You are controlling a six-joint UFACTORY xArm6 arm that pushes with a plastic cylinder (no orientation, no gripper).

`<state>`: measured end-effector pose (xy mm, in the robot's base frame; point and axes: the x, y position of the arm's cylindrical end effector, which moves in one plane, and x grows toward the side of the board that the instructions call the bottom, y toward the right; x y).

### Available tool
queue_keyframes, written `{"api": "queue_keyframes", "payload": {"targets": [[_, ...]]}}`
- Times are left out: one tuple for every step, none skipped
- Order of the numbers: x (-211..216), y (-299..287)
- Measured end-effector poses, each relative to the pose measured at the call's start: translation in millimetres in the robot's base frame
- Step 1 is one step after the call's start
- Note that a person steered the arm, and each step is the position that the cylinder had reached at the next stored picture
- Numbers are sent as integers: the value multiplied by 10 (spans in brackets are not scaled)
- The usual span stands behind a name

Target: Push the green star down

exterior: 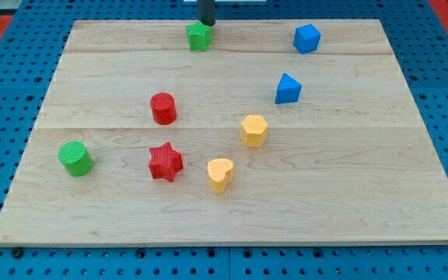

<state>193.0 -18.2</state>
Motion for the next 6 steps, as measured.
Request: {"api": "queue_keyframes", "payload": {"targets": [[324,81],[753,37],[88,376],[49,-49],[355,-475],[842,-526]]}}
